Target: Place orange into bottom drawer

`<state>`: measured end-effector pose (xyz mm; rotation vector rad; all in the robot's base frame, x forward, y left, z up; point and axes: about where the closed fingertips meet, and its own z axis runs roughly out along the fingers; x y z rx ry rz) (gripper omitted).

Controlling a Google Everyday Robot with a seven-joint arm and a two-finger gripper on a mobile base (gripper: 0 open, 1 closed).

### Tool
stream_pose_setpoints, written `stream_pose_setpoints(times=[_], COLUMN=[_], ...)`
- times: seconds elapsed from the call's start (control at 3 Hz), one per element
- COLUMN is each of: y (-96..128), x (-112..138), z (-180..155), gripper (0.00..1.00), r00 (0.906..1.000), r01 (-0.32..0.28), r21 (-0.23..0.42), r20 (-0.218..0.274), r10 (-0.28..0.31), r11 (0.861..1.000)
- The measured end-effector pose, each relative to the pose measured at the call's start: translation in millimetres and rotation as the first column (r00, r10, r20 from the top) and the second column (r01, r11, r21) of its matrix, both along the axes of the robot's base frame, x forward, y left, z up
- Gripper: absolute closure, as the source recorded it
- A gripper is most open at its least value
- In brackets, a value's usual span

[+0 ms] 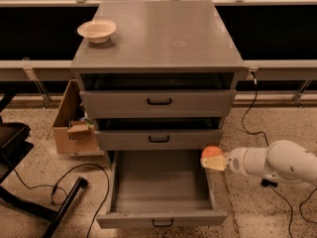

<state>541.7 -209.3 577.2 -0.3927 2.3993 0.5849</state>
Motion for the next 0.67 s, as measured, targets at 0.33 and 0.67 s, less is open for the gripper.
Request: stream_pose_setpoints(times=[0.33, 0.67], y=[20, 35], x=[6, 17], z=[-62, -103], gripper=[1.0, 1.0], r00=[0.9949, 0.9865], r01=[0.002, 0.016], r21=[0.02, 0.04], r20=[-0.101, -0.164], r10=[0.0, -0.009], r11=[1.0, 0.999])
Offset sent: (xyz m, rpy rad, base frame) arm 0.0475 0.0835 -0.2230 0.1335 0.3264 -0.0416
